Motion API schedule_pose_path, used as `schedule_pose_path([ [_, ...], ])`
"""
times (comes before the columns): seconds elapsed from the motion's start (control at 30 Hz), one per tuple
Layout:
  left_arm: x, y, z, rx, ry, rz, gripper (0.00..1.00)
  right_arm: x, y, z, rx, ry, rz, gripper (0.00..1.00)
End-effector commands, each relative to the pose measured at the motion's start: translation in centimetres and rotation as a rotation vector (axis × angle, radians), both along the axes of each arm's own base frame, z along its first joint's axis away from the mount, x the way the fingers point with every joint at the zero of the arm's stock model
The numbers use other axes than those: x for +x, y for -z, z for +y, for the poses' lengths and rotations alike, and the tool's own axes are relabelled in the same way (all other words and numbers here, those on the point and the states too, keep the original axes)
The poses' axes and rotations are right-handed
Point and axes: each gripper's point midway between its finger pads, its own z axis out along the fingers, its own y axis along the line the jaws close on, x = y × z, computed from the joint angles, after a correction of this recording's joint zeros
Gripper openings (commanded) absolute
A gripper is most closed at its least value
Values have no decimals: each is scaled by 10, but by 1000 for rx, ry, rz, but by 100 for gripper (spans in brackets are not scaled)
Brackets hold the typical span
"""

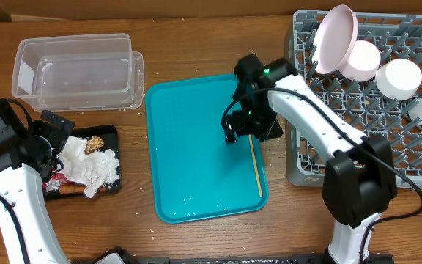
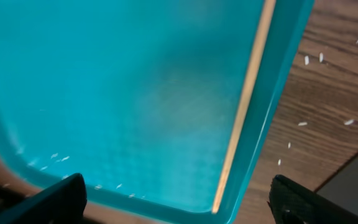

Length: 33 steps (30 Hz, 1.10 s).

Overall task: Sort waste into correct bins and load items into the dishwasher
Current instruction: 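Move the right gripper to the wooden chopstick on the teal tray and grasp it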

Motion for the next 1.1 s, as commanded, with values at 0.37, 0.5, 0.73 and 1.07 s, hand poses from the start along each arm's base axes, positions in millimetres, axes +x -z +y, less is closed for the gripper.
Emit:
schedule_pose_path([
  [0.37, 3, -6, 2, 3, -9, -16, 100, -22, 42, -4, -27, 12, 62, 93],
  [0.5, 3, -6, 2, 3, -10, -16, 100, -27, 45, 6, -17, -19, 52, 91],
  [0.73, 3, -6, 2, 3, -9, -15, 100, -21, 53, 18, -65, -19, -18, 91],
  [1.07, 3, -6, 2, 3, -9, -16, 100, 2, 57, 5, -160, 15, -133, 91],
])
